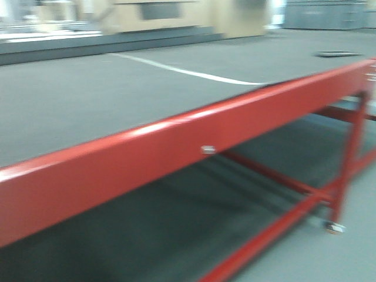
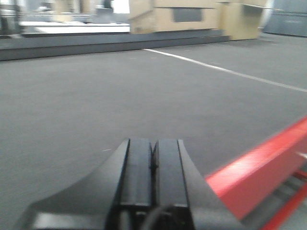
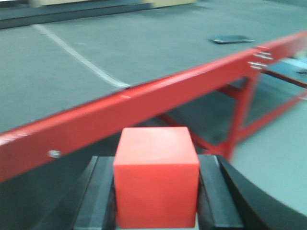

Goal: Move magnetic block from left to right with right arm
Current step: 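Drive the base away from the first table holding the cube, then turn the base toward the second red table, cube held, then stop the base at the second table's edge, cube held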

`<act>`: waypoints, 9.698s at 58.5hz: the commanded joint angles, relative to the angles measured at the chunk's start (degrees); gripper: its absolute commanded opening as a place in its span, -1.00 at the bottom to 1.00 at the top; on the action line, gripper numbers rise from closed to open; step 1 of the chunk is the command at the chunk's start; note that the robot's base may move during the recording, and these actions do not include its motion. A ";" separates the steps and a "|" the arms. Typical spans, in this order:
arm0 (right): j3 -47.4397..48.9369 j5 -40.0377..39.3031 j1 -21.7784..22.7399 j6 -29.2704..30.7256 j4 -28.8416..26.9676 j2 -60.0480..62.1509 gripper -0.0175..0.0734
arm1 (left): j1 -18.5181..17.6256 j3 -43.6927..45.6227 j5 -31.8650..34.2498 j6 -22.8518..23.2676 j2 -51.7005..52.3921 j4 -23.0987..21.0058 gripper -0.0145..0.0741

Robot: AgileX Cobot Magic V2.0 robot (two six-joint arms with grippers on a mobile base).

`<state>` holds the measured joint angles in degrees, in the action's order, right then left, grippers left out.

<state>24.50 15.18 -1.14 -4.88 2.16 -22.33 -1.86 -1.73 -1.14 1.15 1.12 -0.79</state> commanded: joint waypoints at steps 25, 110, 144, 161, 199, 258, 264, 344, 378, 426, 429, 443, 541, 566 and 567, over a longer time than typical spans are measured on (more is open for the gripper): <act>1.56 -5.20 0.45 0.56 0.51 -0.20 0.08 | -0.04 -0.64 4.73 0.06 0.09 -0.49 -0.94; 1.56 -5.20 0.45 0.56 0.51 -0.20 0.08 | -0.04 -0.64 4.73 0.06 0.09 -0.49 -0.94; 1.56 -5.20 0.45 0.56 0.51 -0.20 0.08 | -0.04 -0.64 4.73 0.06 0.09 -0.49 -0.94; 1.56 -5.20 0.45 0.56 0.51 -0.20 0.08 | -0.04 -0.64 4.73 0.06 0.09 -0.49 -0.94; 1.56 -5.20 0.45 0.56 0.51 -0.20 0.08 | -0.04 -0.64 4.73 0.06 0.09 -0.49 -0.94; 1.56 -5.21 0.45 0.56 0.51 -0.29 0.08 | -0.04 -0.64 4.73 0.06 0.09 -0.49 -0.94; 1.56 -5.21 0.45 0.56 0.51 -0.29 0.08 | -0.04 -0.64 4.73 0.06 0.09 -0.49 -0.94; 1.56 -5.22 0.45 0.56 0.51 -0.29 0.08 | -0.04 -0.64 4.73 0.06 0.09 -0.49 -0.94; 1.56 -5.22 0.45 0.56 0.51 -0.29 0.08 | -0.04 -0.64 4.73 0.06 0.09 -0.49 -0.94; 1.56 -5.22 0.45 0.56 0.51 -0.29 0.08 | -0.04 -0.64 4.73 0.06 0.09 -0.49 -0.94; 1.56 -5.22 0.45 0.56 0.51 -0.29 0.08 | -0.04 -0.64 4.73 0.06 0.09 -0.49 -0.94; 1.56 -5.22 0.45 0.56 0.51 -0.29 0.08 | -0.04 -0.64 4.73 0.06 0.09 -0.49 -0.94; 1.56 -5.22 0.45 0.56 0.51 -0.29 0.08 | -0.04 -0.64 4.73 0.06 0.09 -0.49 -0.94; 1.56 -5.22 0.45 0.56 0.51 -0.29 0.08 | -0.04 -0.64 4.73 0.06 0.09 -0.49 -0.94; 1.56 -5.22 0.45 0.56 0.51 -0.29 0.08 | -0.04 -0.64 4.73 0.06 0.09 -0.49 -0.94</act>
<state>24.37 15.18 -1.05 -4.75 2.16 -22.09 -1.86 -1.73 -1.14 1.15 0.90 -0.79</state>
